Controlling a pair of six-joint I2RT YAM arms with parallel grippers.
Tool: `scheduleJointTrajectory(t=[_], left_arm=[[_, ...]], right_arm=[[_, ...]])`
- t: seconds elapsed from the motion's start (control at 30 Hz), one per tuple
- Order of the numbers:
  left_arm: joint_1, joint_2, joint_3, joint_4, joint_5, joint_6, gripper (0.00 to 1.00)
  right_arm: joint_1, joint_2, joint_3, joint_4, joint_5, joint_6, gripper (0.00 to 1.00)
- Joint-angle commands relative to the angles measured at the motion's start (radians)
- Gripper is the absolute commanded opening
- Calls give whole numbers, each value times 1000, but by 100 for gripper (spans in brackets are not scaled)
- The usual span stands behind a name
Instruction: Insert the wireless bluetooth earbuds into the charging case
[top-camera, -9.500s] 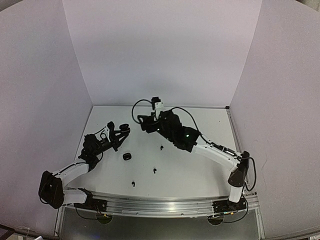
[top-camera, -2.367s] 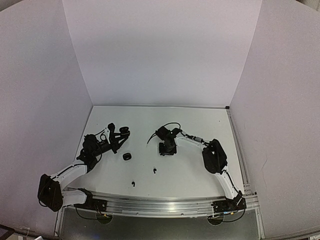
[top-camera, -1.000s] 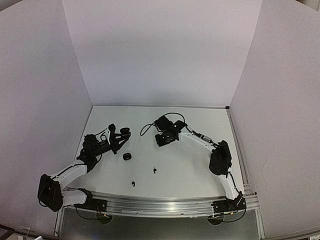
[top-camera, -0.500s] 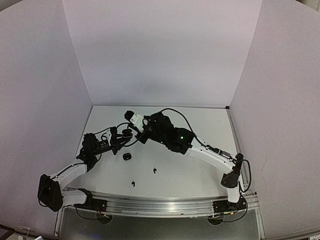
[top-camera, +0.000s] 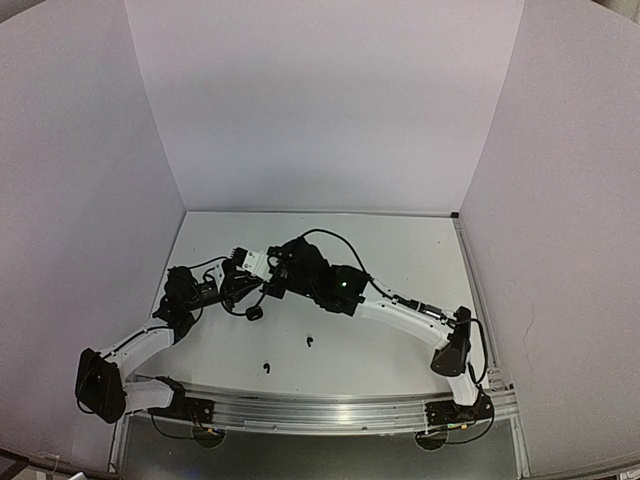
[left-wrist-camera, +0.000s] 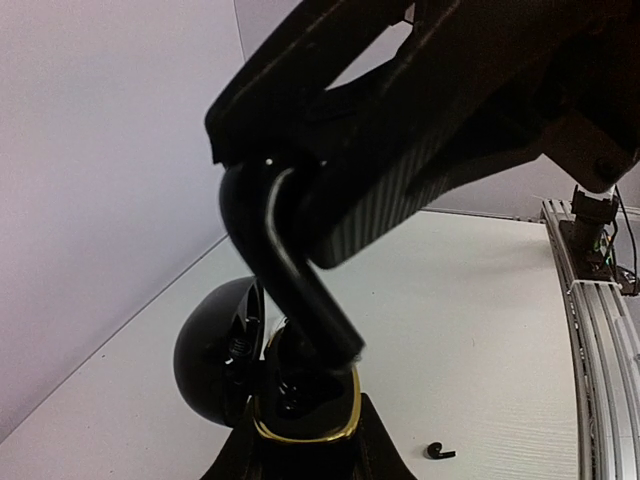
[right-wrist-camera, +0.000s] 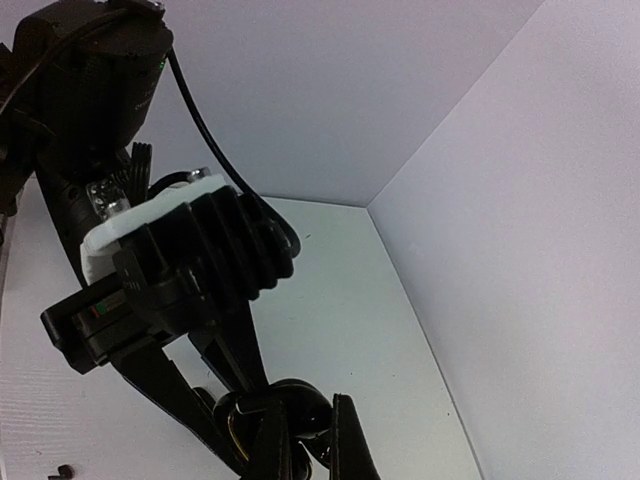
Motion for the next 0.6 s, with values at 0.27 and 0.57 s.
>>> scheduleJointTrajectory(t=[0.27, 0.57], left_arm=[[-1, -11, 34, 74, 16, -95, 0], [-1, -4, 41, 84, 21, -98, 0]], right_arm=[[2, 18, -32, 35, 51, -45, 0], [2, 47, -23, 44, 82, -33, 0]])
